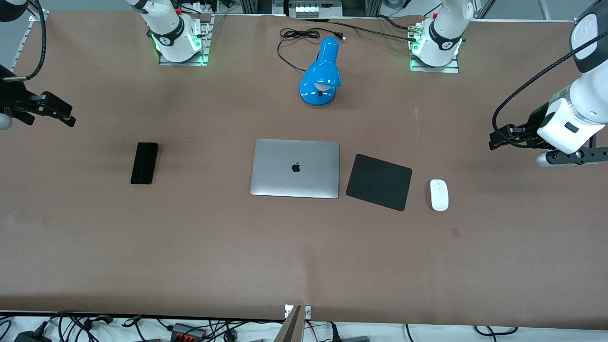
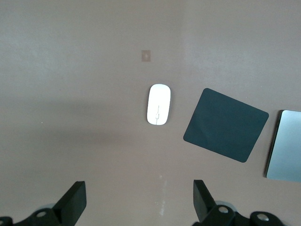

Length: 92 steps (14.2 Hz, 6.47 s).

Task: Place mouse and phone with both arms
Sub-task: 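Move the right gripper toward the black phone and the left toward the mouse, then lower the right gripper onto the phone while the left gripper lowers onto the mouse, then close the right gripper on the phone while the left gripper grips the mouse, then carry the mouse onto the pad with the left gripper while the right lifts the phone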

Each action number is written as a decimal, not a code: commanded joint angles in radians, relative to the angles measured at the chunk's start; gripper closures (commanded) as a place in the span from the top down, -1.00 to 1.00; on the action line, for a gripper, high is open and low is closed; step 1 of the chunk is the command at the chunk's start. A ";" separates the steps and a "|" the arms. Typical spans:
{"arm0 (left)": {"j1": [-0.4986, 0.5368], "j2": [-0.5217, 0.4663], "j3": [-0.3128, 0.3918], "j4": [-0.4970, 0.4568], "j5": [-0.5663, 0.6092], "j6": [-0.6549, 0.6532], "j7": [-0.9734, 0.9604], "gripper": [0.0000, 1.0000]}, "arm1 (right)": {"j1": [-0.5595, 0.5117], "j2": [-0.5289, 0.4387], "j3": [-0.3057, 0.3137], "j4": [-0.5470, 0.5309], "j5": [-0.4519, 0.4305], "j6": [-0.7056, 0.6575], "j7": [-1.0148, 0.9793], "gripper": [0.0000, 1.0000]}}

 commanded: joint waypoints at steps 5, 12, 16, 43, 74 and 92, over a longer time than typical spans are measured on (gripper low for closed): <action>0.016 -0.013 -0.002 -0.016 -0.052 -0.018 0.033 1.00 | -0.003 -0.014 0.004 -0.001 0.013 -0.013 -0.014 1.00; 0.016 -0.013 0.000 -0.016 -0.052 -0.018 0.034 1.00 | 0.005 0.031 0.004 0.002 0.010 -0.014 -0.017 1.00; 0.016 -0.013 0.000 -0.016 -0.052 -0.021 0.034 1.00 | 0.004 0.073 0.004 -0.004 0.006 0.009 -0.014 1.00; -0.075 0.450 -0.005 0.085 0.181 0.288 0.060 1.00 | 0.002 0.407 -0.003 -0.295 -0.095 0.479 0.045 1.00; -0.084 0.610 0.006 -0.056 0.265 0.449 0.004 0.77 | -0.042 0.509 0.001 -0.430 -0.082 0.708 0.194 1.00; -0.265 0.631 -0.175 0.094 0.124 0.241 -0.223 -0.37 | -0.041 0.521 0.004 -0.427 -0.060 0.705 0.144 0.29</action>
